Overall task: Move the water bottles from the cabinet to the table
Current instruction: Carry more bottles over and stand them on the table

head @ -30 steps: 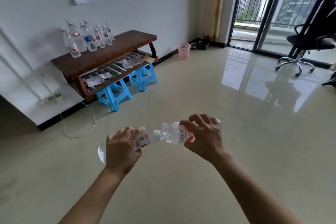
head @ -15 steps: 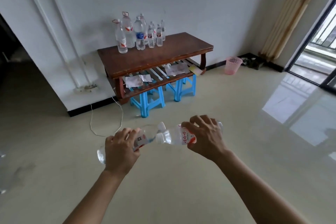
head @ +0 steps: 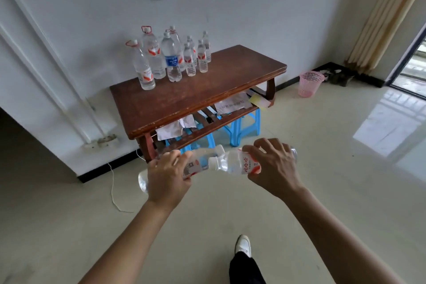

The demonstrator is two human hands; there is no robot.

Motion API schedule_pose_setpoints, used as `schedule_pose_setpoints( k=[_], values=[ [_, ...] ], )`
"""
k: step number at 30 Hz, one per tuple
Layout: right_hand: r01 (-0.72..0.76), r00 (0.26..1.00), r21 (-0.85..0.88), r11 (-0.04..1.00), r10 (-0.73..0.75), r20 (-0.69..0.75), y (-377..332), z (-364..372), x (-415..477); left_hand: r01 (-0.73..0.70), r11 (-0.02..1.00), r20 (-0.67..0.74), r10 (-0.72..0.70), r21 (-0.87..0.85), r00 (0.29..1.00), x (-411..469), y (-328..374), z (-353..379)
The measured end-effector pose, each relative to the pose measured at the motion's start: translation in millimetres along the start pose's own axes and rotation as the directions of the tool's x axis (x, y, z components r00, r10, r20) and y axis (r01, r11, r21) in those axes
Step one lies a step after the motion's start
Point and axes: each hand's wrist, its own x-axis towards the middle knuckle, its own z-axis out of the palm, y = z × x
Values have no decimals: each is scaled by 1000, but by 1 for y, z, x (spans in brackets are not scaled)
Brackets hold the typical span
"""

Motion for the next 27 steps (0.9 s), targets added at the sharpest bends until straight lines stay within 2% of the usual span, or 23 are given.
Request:
schedule_pose_setpoints(
  k=[5,8,15,24,27],
  values=[
    [-18,999,69,997,15,42,67,67,114,1,998,37,-3,57,999,130,-26,39],
    [6,999,90,996,-10,47,97,96,180,-8,996,-14,9,94,1000,194,-43,53],
    [56,996,136,989,-65,68,145,156,312,96,990,-24,-94,101,995,312,-78,96],
    [48,990,114,992,-62,126,203,262,446,135,990,-35,-137,-45,990,466,-148,198],
    [-29,989,92,995,16,144,229,298,513,174,979,-50,-180,-106,982,548,-183,233]
  ],
)
